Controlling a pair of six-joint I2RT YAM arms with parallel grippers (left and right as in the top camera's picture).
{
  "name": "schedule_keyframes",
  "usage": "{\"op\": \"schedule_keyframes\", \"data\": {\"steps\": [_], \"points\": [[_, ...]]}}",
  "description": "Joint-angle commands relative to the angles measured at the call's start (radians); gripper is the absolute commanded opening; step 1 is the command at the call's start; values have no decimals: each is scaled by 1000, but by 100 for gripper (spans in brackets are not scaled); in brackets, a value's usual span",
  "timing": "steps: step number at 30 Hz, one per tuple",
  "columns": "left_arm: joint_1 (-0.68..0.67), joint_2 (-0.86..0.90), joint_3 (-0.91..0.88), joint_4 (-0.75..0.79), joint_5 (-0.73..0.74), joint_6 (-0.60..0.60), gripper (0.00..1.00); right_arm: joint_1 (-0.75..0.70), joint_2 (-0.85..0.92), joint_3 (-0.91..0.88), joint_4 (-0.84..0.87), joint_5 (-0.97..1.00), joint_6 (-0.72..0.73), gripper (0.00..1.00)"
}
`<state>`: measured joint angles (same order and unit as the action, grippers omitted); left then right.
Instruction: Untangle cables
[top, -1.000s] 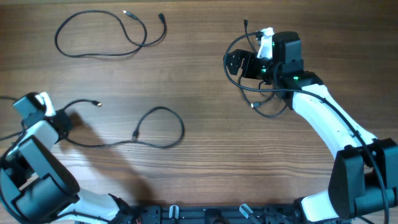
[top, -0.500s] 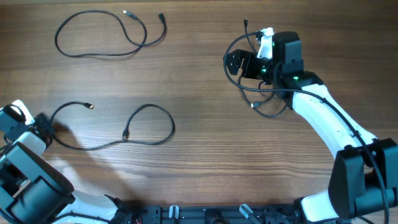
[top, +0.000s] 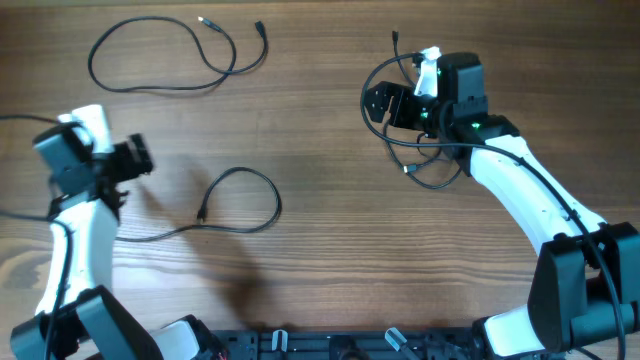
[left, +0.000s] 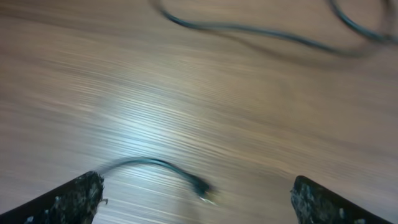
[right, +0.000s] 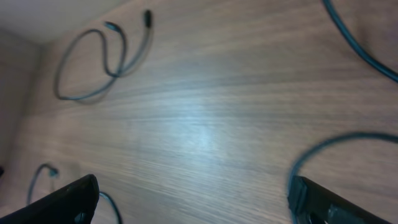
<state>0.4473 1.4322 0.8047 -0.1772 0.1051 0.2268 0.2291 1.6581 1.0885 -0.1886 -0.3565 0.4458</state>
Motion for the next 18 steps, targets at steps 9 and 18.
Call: {"op": "schedule_keyframes", "data": {"steps": [9, 18], "points": [[-575, 11, -2, -119, 18, -25, 100, 2, -14, -2, -262, 399, 68, 99], [-856, 42, -2, -55, 18, -24, 100, -59, -13, -2, -407, 570, 220, 100]]}}
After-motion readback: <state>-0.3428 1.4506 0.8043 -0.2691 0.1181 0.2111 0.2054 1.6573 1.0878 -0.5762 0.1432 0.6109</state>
